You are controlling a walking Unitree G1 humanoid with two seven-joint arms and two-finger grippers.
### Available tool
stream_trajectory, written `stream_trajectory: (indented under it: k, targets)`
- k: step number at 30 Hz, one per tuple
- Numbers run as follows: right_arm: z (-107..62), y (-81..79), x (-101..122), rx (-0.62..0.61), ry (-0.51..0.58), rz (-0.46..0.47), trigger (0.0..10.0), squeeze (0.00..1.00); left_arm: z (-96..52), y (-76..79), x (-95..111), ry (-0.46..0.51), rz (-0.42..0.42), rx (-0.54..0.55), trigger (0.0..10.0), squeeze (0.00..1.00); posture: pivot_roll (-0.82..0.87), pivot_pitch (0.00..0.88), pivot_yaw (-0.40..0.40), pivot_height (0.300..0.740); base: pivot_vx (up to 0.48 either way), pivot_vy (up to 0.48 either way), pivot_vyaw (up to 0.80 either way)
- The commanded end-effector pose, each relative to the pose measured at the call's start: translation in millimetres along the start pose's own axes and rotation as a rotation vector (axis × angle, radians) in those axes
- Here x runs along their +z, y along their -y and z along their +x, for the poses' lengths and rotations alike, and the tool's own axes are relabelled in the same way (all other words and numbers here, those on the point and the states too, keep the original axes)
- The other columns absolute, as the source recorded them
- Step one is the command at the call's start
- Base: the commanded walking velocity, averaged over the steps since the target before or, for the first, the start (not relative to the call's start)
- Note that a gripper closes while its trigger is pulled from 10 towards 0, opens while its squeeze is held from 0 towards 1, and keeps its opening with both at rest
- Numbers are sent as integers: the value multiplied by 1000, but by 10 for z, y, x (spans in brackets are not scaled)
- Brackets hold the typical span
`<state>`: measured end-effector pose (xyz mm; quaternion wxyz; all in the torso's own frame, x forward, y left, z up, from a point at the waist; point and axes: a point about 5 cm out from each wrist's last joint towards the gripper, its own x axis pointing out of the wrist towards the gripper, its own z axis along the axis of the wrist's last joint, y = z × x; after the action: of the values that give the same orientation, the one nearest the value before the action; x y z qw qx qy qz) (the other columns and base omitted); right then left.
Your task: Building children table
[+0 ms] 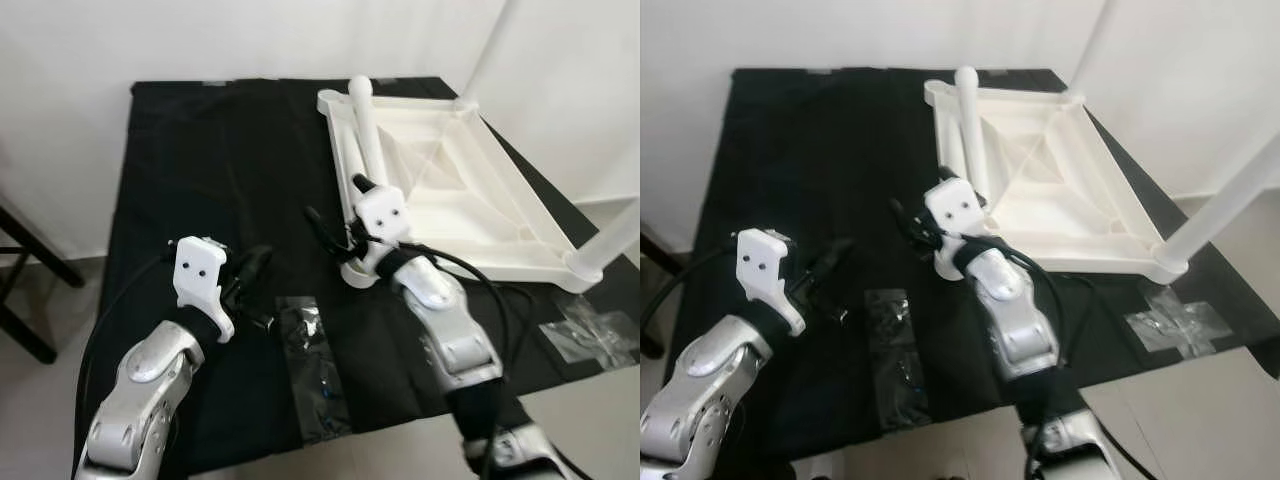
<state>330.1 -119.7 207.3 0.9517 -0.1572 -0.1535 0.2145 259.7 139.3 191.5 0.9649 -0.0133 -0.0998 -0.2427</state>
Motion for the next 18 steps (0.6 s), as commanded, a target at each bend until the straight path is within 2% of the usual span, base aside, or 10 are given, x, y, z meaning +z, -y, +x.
stream_trajectory:
  k: [1, 2, 5, 9, 12, 15, 18]
  targets:
    - [-73, 6, 34, -5, 23, 3, 10000, 0, -14, 71, 4, -1, -4, -51, 10000, 0, 87, 166, -106, 740, 0, 0, 0]
    - [-73, 6, 34, -5, 23, 3, 10000, 0, -14, 71, 4, -1, -4, -51, 10000, 0, 87, 166, -106, 740, 0, 0, 0]
    - [-334, 49, 10, -59, 11, -58, 10000, 0, -39, 106, -4, -10, 2, -87, 10000, 0, 77, 167, -104, 740, 0, 0, 0]
    - [-384, 73, 5, -83, 4, -74, 10000, 0, -44, 108, -3, -10, 2, -90, 10000, 0, 76, 167, -104, 740, 0, 0, 0]
    - [-560, 149, -184, -159, -108, -143, 10000, 0, -50, 97, -19, -20, 8, -87, 10000, 0, 72, 169, -101, 740, 0, 0, 0]
    - [-584, 190, -272, -207, -161, -146, 10000, 0, -50, 101, -21, -23, 10, -90, 10000, 0, 75, 171, -98, 740, 0, 0, 0]
    - [-533, 245, -304, -239, -189, -138, 10000, 0, -49, 99, -17, -24, 11, -91, 10000, 0, 77, 173, -99, 740, 0, 0, 0]
